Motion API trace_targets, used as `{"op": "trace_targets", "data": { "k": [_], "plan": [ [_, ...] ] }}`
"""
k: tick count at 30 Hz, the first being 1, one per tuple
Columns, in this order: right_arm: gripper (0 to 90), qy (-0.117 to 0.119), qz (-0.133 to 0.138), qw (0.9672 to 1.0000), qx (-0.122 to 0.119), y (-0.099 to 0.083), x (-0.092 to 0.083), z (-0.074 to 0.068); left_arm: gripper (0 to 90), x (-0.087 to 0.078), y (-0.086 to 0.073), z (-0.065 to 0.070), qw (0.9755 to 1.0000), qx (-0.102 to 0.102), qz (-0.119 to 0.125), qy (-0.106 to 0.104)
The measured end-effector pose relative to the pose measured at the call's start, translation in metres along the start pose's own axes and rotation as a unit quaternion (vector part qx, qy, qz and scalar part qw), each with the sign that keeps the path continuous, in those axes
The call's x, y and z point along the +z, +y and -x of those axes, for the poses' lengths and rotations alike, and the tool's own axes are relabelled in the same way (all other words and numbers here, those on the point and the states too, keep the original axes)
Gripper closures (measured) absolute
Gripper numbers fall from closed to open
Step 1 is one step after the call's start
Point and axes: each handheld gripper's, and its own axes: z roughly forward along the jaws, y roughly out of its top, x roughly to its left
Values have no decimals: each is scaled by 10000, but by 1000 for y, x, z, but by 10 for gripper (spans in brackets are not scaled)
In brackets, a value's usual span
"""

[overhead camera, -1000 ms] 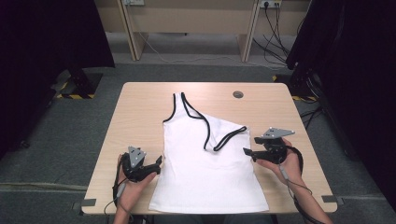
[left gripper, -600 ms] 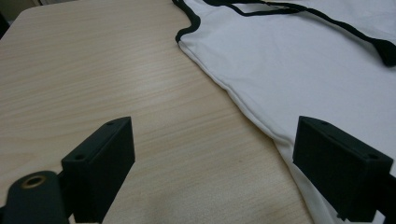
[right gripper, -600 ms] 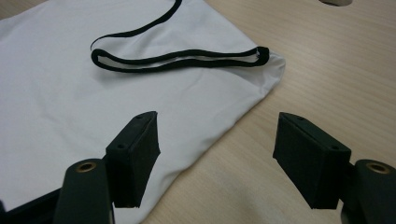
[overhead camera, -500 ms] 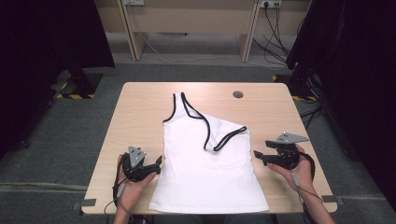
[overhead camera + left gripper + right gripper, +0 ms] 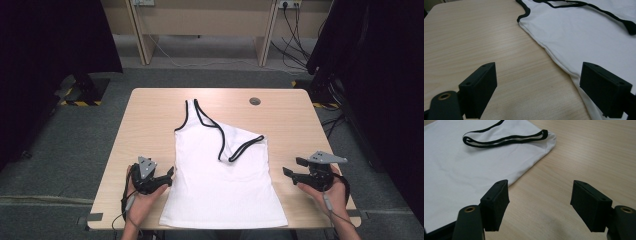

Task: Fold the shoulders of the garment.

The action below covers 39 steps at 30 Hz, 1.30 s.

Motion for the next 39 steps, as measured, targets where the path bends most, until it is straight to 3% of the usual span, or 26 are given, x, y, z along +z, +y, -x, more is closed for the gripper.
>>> {"op": "trace_targets", "data": {
  "k": [5, 13, 14, 16, 17, 18, 20, 21, 23, 24, 25, 26, 28, 29, 30, 31, 33, 34, 36, 37, 38, 39],
  "plan": [
    [306, -63, 76, 9999, 79, -8, -6, 2, 143, 7, 12, 2, 9998, -23, 185, -100],
    [303, -144, 249, 9992, 271, -25, -16, 6, 142, 27, 55, 2, 9993, 171, 271, -174],
    [303, -144, 249, 9992, 271, -25, -16, 6, 142, 27, 55, 2, 9993, 171, 271, -174],
    [302, -149, 291, 9990, 319, -29, -19, 7, 142, 42, 73, 0, 9993, 172, 215, -260],
    [302, -149, 291, 9990, 319, -29, -19, 7, 146, 42, 73, 0, 9993, 172, 215, -260],
    [300, -157, 324, 9986, 379, -34, -21, 7, 146, 55, 86, -3, 9993, 157, 169, -284],
    [300, -152, 362, 9982, 443, -38, -23, 7, 171, 55, 86, -3, 9993, 157, 169, -284],
    [300, -152, 362, 9982, 443, -38, -23, 7, 171, 70, 101, -6, 9995, 94, 110, -296],
    [300, -153, 397, 9980, 470, -41, -25, 6, 174, 70, 101, -6, 9995, 94, 110, -296],
    [299, -153, 397, 9980, 470, -41, -25, 6, 174, 86, 113, -8, 9996, 71, -4, -275],
    [299, -153, 397, 9980, 470, -41, -25, 6, 175, 86, 113, -8, 9996, 71, -4, -275],
    [299, -160, 442, 9977, 494, -43, -27, 6, 175, 101, 121, -9, 9995, 48, -120, -288],
    [299, -175, 473, 9973, 540, -46, -28, 7, 188, 101, 121, -9, 9995, 48, -120, -288],
    [299, -175, 473, 9973, 540, -46, -28, 7, 188, 116, 127, -11, 9993, -9, -250, -293],
    [299, -175, 473, 9973, 540, -46, -28, 7, 205, 116, 127, -11, 9993, -9, -250, -293],
    [299, -174, 496, 9969, 588, -49, -30, 8, 205, 133, 131, -14, 9987, -70, -429, -248],
    [299, -182, 522, 9965, 628, -51, -33, 10, 222, 133, 131, -14, 9987, -70, -429, -248],
    [299, -182, 522, 9965, 628, -51, -33, 10, 222, 147, 134, -16, 9980, -137, -575, -214],
    [299, -195, 571, 9959, 672, -52, -35, 11, 230, 147, 134, -16, 9980, -137, -575, -214],
    [299, -195, 571, 9959, 672, -52, -35, 11, 230, 162, 137, -18, 9970, -236, -716, -191],
    [299, -195, 571, 9959, 672, -52, -35, 11, 240, 162, 137, -18, 9970, -236, -716, -191],
    [299, -209, 623, 9955, 679, -52, -39, 11, 240, 174, 139, -20, 9960, -346, -815, -144]
  ]
}}
